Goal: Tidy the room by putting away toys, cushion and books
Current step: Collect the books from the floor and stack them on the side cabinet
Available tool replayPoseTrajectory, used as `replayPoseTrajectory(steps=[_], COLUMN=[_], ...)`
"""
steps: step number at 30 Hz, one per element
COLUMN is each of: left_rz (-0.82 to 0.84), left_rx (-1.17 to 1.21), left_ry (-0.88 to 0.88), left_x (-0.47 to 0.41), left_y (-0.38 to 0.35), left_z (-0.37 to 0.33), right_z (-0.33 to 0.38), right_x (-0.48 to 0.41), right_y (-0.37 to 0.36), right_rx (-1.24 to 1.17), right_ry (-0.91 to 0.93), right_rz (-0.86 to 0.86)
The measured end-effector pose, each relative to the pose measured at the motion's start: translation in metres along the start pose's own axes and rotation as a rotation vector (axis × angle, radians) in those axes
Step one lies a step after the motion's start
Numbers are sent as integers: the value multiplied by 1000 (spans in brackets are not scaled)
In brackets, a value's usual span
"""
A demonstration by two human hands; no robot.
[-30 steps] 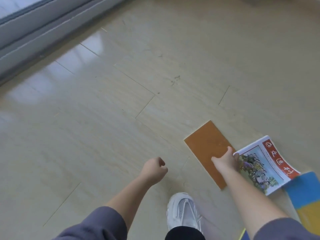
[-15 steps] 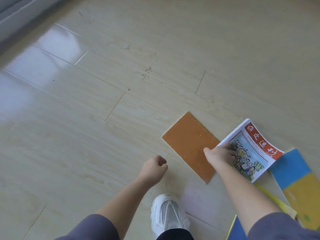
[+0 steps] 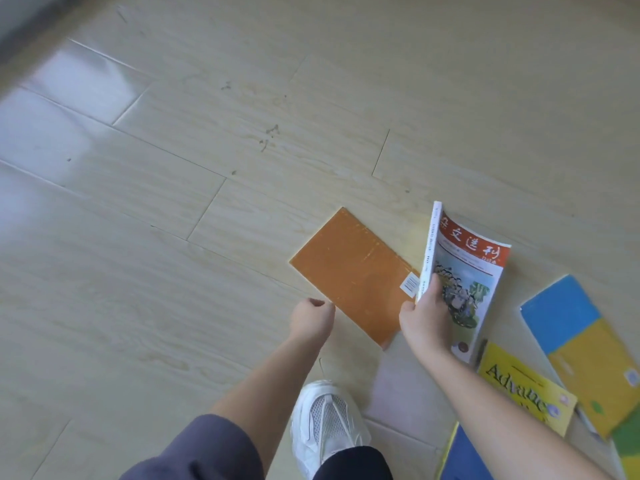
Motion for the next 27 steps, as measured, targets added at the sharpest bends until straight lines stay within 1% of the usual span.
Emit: replayPoseTrajectory(steps=[1,2,3,5,6,8,10,12,14,15,16,17,18,19,20,21,22,24,26,27], left_rz=[-33,-8,67,251,299,341,386,368,274,218,163,126,117,132,156,184,216,263,276,248], left_rx=[-100,-90,9,267,356,459,455,411,344,304,281,275,285,305,335,364,395,456,476,480], left_ry=[-52,-70,-62,4,17,17,-9,-31,-36,-41,-48,-67,-96,-126,-154,-178,-200,-236,-261,-257], left_x=[-1,-2,-1,4,3,0,-2,-5,-8,-10,-11,-13,-14,-12,-9,-5,-1,12,25,30], left_y=[4,3,-1,-12,-14,-11,-1,13,28,36,43,50,56,60,67,74,80,101,128,146], left_z=[-4,-6,-10,-21,-27,-38,-45,-47,-43,-39,-37,-35,-34,-37,-41,-44,-49,-55,-53,-46], right_z=[4,9,15,28,35,45,52,58,61,63,64,65,65,66,68,68,70,76,84,88], right_x=[4,10,18,38,49,69,89,103,110,111,110,108,103,94,82,71,61,45,33,30], right_y=[3,4,6,4,3,-6,-17,-25,-31,-34,-37,-40,-40,-35,-30,-28,-26,-29,-41,-51], right_rx=[-28,-52,-67,-74,-65,10,92,92,85,75,55,0,-104,-223,-325,-378,-408,-431,-385,-333], right_ry=[16,37,70,193,260,389,517,632,736,774,789,777,751,706,665,621,581,469,351,318], right_rz=[-1,1,2,9,25,70,132,178,207,243,333,442,508,506,462,406,362,336,359,387])
Point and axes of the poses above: each hand's wrist, its own x-axis away from the middle knuckle, its own y-axis out of the back of the hand, z = x × y, the point moved 6 cm from there along -x, towards the middle knuckle, and after that the axes turned 12 degrees about -y, right-handed, at the moved point
